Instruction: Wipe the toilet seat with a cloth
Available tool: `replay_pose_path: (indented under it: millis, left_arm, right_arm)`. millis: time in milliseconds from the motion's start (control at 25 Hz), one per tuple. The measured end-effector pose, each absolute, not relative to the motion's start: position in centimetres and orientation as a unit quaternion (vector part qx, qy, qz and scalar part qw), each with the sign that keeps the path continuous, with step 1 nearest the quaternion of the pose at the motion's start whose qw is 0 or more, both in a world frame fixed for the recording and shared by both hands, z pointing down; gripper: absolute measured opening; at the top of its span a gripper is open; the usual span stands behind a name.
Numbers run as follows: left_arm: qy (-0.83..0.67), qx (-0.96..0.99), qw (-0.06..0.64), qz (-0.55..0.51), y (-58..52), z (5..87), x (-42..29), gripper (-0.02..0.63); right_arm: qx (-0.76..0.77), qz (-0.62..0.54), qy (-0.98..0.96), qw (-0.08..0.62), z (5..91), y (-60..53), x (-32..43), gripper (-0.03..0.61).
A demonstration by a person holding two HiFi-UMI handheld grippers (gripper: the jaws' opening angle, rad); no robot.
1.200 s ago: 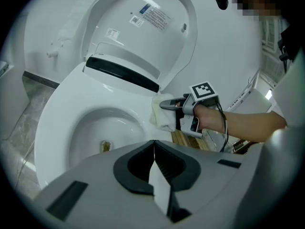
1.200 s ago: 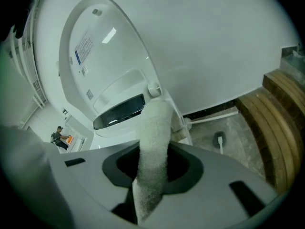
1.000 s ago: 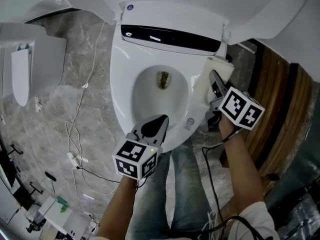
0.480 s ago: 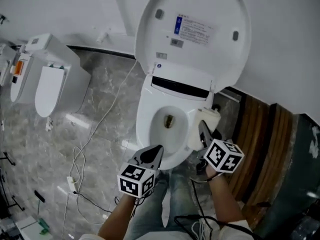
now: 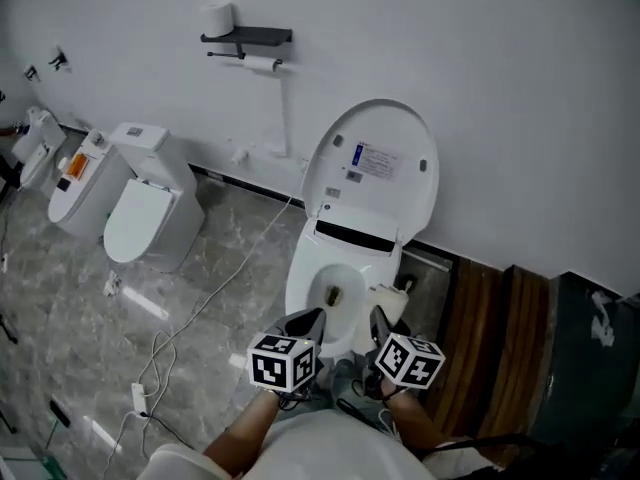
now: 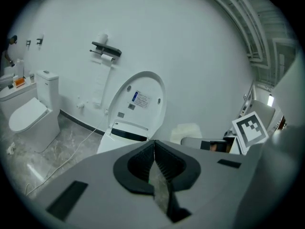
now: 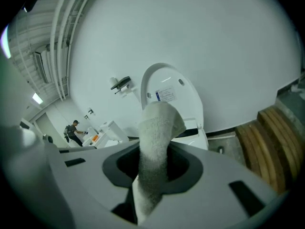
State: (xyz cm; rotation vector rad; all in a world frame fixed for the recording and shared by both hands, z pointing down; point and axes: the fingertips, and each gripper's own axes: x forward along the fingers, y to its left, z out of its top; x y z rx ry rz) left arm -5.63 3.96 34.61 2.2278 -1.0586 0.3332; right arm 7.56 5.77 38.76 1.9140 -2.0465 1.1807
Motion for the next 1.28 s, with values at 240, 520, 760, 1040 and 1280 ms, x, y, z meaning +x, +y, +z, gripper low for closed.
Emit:
replay_pose_path:
  millis: [240,520,760,1040,1280]
  left_arm:
    - [-0.397,0.853,0.321,0.109,5.4,33.1,-4.3,0.015]
    - [-0.39,0.861,0.301,0.124,6.1,32.6,-4.1,0.015]
    - [-0.384,0.862,0.305,0.132,6.5,33.3,-3.8,0.015]
    - [-0.385,0.861,0.307,0.128,6.3,33.2,-3.8,0.015]
    - [-0.39,0.86,0.307,0.117,5.7,33.0,-4.0,0.015]
  right_arm:
    - [0.63,0.363,-0.682,0.084,37.3,7.6,5.7,0.089]
    - [0.64,0.352,-0.678,0.08,36.3,8.8,5.3,0.089]
    - [0.637,0.35,-0.681,0.089,36.6,9.0,5.2,0.089]
    - [0.639,0.347,-0.68,0.093,36.4,8.9,5.5,0.089]
    - [0.64,0.352,-0.677,0.096,36.7,8.7,5.8,0.089]
